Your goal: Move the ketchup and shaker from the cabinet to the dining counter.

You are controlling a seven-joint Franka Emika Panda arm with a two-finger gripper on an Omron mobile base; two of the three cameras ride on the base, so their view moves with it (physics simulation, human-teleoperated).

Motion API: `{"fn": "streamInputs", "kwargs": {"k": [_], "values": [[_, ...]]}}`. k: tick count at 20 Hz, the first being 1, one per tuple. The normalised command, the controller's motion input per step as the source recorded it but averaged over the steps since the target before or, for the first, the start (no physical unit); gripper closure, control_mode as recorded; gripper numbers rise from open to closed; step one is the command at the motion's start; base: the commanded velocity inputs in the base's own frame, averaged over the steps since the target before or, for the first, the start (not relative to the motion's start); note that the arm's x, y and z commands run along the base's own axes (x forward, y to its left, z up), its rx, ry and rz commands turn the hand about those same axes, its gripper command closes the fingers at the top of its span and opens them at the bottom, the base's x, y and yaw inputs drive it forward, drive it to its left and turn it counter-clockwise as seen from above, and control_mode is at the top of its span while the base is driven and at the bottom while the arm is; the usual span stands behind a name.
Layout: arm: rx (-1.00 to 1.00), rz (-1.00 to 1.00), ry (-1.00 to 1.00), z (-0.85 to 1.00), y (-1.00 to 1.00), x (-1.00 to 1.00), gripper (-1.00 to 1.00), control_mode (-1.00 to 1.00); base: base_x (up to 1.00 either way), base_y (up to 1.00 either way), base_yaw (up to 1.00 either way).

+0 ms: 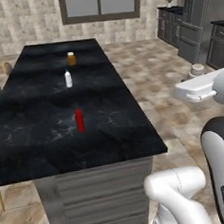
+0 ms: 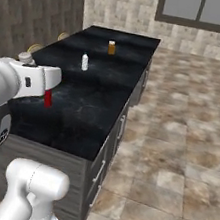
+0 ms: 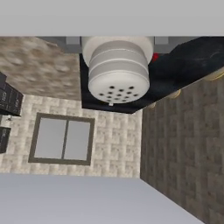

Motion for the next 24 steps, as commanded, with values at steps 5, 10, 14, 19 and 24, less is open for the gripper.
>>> {"fn": "streamInputs", "kwargs": {"k": [5,10,14,19,24], "values": [[0.00,0.00,0.00,0.00,0.00,0.00,1.00,1.00,0.61,0.46,-0.14],[0.00,0.00,0.00,0.00,0.00,0.00,1.00,1.00,0.39,0.45,-0.11],[0.00,0.00,0.00,0.00,0.00,0.00,1.00,1.00,0.43,0.35,-0.10],[0.00,0.00,0.00,0.00,0.00,0.00,1.00,1.00,0.60,0.22,-0.07],[0.00,0.00,0.00,0.00,0.00,0.00,1.00,1.00,0.50,0.07,-0.02]]}}
